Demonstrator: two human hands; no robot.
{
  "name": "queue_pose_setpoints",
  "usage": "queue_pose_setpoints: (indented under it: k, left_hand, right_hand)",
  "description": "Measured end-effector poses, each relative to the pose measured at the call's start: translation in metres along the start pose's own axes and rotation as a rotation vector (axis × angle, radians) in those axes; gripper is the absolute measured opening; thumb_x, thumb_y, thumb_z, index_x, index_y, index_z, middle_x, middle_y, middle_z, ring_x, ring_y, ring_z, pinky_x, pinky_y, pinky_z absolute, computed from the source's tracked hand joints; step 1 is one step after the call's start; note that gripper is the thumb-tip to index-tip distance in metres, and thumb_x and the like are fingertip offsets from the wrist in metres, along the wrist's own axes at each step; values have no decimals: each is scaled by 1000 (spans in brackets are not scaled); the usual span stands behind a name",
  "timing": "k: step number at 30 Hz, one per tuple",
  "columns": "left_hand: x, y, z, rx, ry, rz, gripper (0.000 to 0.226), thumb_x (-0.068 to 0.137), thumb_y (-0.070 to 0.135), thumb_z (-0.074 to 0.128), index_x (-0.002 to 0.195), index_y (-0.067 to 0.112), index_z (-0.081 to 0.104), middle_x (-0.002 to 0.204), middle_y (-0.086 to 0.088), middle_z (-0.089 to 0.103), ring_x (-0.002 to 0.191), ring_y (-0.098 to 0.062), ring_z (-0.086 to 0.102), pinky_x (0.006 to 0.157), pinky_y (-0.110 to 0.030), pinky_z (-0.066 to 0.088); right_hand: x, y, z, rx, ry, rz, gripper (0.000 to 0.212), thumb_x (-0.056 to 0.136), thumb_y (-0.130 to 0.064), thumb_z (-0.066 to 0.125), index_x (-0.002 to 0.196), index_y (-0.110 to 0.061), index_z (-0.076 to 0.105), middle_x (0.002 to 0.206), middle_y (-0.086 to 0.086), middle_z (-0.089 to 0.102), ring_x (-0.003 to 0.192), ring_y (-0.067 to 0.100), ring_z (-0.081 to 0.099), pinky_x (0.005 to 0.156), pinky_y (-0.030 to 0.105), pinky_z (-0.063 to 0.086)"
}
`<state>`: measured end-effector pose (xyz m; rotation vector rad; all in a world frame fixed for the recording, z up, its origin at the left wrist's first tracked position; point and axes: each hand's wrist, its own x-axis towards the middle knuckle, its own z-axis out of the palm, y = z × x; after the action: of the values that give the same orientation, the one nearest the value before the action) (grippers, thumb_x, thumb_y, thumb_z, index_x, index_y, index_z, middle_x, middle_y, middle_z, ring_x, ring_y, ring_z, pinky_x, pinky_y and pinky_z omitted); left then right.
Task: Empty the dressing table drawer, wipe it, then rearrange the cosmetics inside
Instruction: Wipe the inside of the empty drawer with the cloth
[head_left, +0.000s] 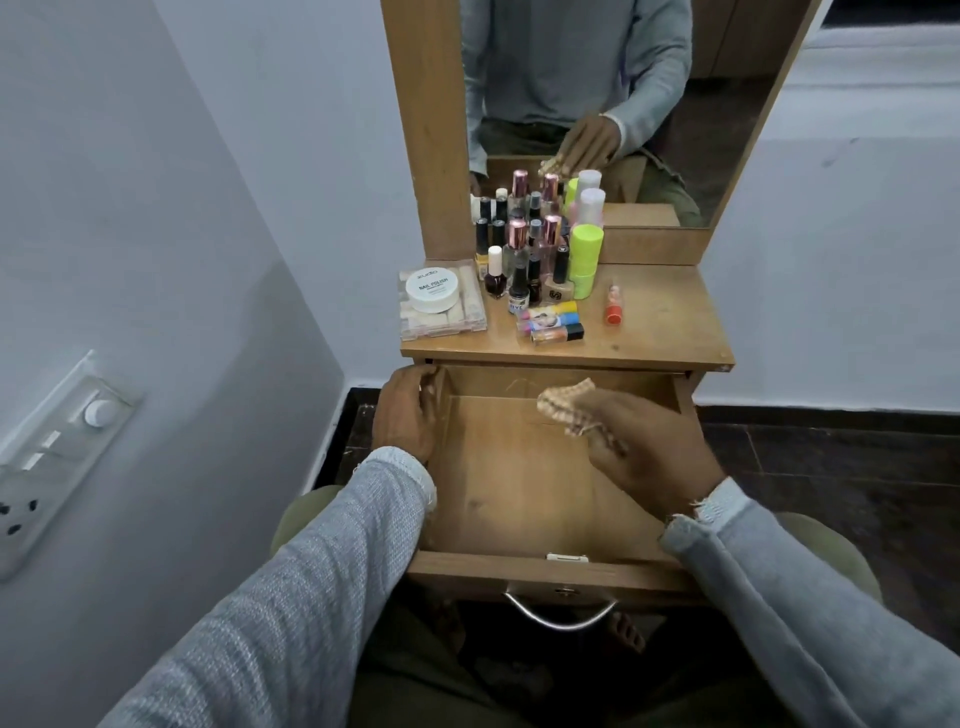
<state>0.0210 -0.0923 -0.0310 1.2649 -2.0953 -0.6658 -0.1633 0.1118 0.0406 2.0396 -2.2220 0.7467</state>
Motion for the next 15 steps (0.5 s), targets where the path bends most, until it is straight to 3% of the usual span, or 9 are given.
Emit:
queue_pose_setpoints:
  k: [6,10,12,15]
  left_hand:
    - [-5,-2,2,-81,2,45,32,99,9,39,123,6,60,122,-10,63,111,-25,58,93,-26,39]
    - [-4,-5,2,-127,6,87,34,97,12,36,121,10,61,117,-6,66,105,-20,62,92,-29,48]
    - [0,-11,7,-63,-42,40,33,95,9,46,123,11,63,121,-8,65,106,-15,60,98,-32,46]
    - [0,-2,4,-307,-96,-123,27,86,33,64,101,12,73,109,-7,71,100,-17,62,108,-44,40]
  right_hand:
    - [25,-7,54,-56,-252,107,39,89,-16,53,129,-18,53,127,4,59,107,25,60,86,37,52]
    - [42,-12,83,-167,-441,240,43,91,-31,48,132,-19,45,135,4,49,117,26,52,93,39,47]
    - [43,-14,94,-235,-486,285,50,89,-40,50,133,-17,44,138,7,42,125,26,42,98,40,41]
    - [45,-20,103,-251,-467,353,52,89,-40,51,133,-14,44,138,11,35,128,28,35,101,43,41]
